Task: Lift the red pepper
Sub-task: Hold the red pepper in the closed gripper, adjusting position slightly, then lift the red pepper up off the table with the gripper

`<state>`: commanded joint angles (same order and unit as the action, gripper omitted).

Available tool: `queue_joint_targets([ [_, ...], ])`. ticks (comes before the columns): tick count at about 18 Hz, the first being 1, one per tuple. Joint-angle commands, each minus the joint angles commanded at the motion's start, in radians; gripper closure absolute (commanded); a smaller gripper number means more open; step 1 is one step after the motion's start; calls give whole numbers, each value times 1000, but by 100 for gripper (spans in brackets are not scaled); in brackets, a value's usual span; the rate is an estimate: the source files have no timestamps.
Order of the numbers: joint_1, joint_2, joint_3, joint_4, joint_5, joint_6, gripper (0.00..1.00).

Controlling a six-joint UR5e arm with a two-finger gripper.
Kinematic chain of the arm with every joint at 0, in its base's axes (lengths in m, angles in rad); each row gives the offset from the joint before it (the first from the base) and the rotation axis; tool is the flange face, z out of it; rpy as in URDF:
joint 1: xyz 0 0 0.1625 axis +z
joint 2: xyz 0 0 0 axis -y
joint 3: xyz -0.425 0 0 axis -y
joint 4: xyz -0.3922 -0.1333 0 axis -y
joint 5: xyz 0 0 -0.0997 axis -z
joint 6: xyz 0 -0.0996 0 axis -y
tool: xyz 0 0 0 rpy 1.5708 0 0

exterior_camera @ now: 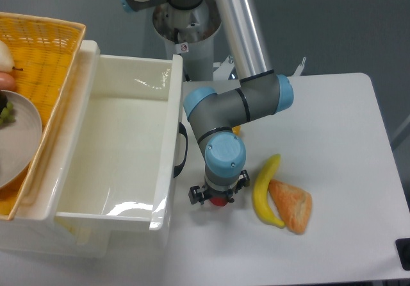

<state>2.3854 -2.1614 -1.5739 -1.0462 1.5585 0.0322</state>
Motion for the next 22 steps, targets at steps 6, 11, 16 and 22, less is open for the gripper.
queue_joint_targets([
  [6, 2, -2, 0, -2, 2, 2, 15],
  [11, 2, -3, 0, -2, 20, 2, 41],
  [16, 2, -6, 8, -3, 21, 0, 100],
  [22, 18, 9, 47, -8, 15, 26, 100],
])
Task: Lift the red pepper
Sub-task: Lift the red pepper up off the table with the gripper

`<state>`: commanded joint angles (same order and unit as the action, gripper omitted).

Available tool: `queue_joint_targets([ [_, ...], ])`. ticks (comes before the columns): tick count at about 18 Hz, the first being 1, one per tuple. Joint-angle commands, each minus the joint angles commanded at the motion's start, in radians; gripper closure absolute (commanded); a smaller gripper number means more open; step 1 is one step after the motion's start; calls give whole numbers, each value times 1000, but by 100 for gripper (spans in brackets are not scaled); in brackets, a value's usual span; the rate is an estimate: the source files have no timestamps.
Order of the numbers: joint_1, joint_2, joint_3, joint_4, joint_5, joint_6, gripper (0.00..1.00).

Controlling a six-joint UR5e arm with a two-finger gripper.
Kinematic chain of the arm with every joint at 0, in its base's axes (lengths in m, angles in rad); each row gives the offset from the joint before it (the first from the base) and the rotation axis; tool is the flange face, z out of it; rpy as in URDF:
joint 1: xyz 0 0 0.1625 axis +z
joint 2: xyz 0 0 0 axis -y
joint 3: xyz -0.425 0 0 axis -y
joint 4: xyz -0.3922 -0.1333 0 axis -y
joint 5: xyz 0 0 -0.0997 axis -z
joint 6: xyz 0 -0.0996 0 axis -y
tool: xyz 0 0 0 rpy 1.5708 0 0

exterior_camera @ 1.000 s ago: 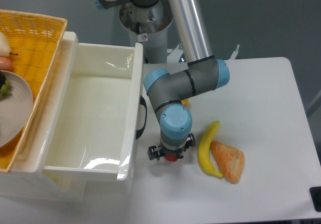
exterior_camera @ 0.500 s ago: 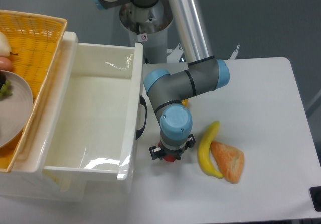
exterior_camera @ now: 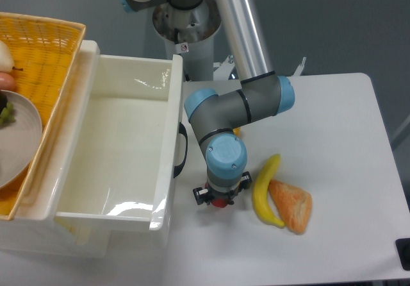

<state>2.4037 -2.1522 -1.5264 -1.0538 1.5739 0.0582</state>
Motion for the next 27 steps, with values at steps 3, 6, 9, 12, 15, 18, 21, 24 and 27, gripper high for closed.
queue_joint_targets([
  [3, 2, 11, 15, 0, 0, 25, 100],
  [6, 2, 25, 25, 0, 3, 54, 100],
  [9, 2, 34, 41, 1, 5, 104, 100],
  [12, 11, 52, 51, -3, 5, 254, 100],
  [15, 26, 87, 49, -6, -2, 426, 100],
  [18, 28, 98, 51, -5, 0, 612, 100],
  [21, 31, 100, 51, -3, -2, 771, 100],
  [24, 32, 101, 48, -3, -5, 885, 100],
  [27, 35, 103, 37, -6, -6, 971, 100],
])
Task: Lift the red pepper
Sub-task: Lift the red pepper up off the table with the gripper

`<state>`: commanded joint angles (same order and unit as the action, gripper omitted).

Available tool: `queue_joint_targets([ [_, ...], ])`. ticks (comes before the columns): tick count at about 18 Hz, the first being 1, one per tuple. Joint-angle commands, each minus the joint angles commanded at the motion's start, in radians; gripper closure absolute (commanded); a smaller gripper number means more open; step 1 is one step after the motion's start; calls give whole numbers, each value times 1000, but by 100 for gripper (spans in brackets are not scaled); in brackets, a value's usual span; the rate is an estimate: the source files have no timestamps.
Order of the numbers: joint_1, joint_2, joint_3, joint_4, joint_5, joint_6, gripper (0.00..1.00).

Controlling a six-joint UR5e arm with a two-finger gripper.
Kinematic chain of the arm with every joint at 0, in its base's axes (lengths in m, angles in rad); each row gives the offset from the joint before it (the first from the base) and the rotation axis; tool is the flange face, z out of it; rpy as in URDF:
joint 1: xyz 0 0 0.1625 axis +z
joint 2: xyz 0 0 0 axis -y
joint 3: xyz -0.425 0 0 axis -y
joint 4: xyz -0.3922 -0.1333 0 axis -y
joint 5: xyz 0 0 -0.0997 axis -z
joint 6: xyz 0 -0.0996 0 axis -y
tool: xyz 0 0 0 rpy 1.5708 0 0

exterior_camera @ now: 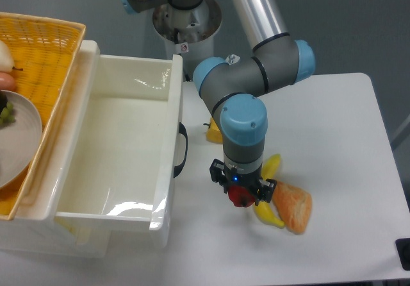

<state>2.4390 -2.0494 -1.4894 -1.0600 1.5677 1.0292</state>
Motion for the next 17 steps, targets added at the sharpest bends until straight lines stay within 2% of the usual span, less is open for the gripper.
queue_joint_targets([
  [17, 8, 12, -35, -11, -3, 66, 100],
])
